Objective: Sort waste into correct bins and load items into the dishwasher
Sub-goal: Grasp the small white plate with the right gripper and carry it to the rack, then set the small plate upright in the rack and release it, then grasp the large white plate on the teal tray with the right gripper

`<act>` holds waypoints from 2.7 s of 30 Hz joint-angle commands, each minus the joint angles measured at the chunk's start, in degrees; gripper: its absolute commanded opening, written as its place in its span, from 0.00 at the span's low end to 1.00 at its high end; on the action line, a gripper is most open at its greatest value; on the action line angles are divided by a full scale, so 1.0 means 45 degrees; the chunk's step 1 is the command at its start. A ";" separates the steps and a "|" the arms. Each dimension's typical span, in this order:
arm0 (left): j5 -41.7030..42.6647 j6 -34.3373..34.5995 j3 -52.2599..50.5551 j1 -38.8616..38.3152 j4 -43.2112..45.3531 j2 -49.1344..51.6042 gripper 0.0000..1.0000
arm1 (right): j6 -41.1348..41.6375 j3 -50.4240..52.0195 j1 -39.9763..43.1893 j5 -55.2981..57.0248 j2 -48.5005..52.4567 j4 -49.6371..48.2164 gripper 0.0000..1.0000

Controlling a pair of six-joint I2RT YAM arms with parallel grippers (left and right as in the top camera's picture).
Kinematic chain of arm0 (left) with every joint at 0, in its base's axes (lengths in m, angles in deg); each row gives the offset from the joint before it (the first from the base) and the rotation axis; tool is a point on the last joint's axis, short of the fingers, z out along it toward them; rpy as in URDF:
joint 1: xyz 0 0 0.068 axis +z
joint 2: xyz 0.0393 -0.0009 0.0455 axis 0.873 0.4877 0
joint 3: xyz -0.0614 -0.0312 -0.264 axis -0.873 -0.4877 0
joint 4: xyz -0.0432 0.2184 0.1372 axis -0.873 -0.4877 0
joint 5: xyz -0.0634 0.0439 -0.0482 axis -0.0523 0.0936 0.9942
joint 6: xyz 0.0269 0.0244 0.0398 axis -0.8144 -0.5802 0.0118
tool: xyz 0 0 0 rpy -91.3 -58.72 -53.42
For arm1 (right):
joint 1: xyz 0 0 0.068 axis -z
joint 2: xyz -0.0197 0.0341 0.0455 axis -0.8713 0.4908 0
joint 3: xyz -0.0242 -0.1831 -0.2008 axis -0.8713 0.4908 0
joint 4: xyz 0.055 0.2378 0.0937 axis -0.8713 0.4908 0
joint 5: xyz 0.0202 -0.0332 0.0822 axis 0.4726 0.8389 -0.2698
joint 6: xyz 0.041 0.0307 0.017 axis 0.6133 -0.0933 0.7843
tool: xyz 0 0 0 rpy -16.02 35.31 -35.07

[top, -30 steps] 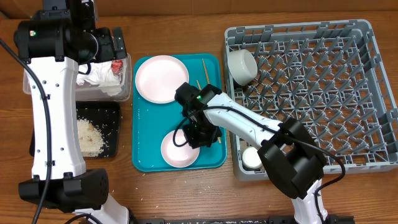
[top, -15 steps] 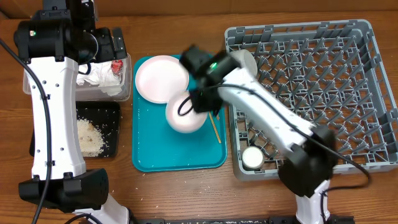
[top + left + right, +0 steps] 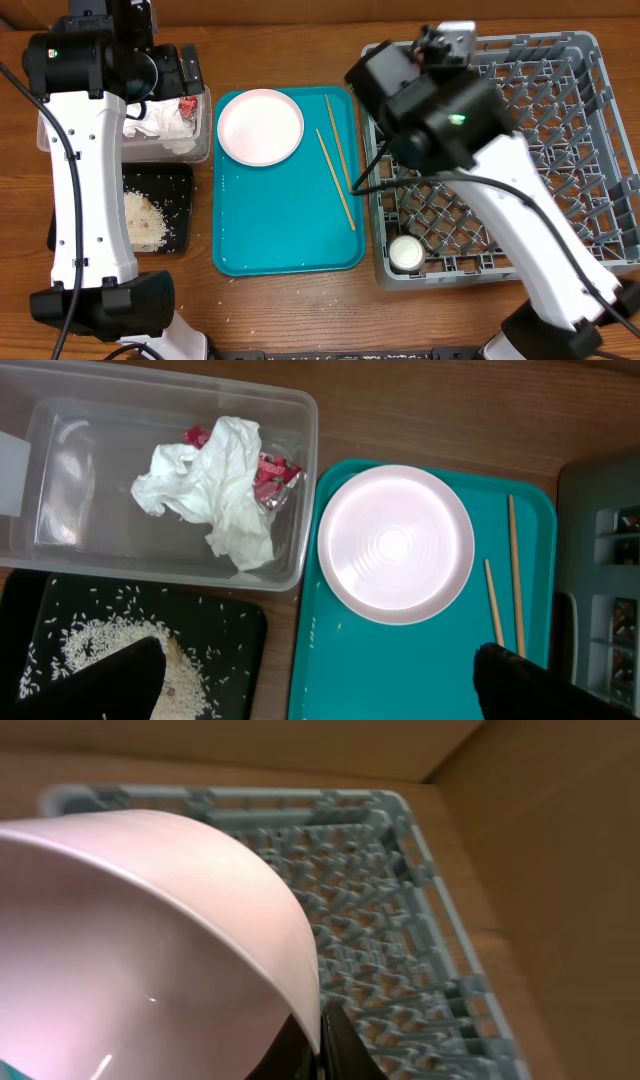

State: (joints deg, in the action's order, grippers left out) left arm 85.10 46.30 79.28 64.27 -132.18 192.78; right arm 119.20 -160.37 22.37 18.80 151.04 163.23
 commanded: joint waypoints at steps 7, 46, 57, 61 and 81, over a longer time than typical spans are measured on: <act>-0.0078 0.0083 0.0165 -0.0024 0.0010 0.0092 1.00 | 0.0583 0.5824 0.0049 0.3585 0.0340 -0.1515 0.04; -0.0083 0.0083 0.0165 -0.0024 0.0010 0.0092 1.00 | 0.0510 0.7572 -0.2079 -0.2011 0.0393 -0.5202 0.69; -0.0083 0.0078 0.0165 -0.0024 0.0010 0.0092 1.00 | -0.1812 0.3823 -0.2050 -0.5965 0.0393 -0.5678 1.00; -0.0078 0.0083 0.0165 -0.0024 0.0010 0.0092 1.00 | -0.1938 0.4114 -0.1846 -0.6844 0.0486 -0.8791 1.00; -0.0078 0.0083 0.0165 -0.0024 0.0010 0.0092 1.00 | -0.1384 0.4561 0.0442 -1.3279 0.4741 -1.5052 0.66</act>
State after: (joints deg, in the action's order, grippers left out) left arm 85.10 46.30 79.28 64.27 -132.16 192.78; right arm 112.60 -138.36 24.16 -35.41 170.40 95.86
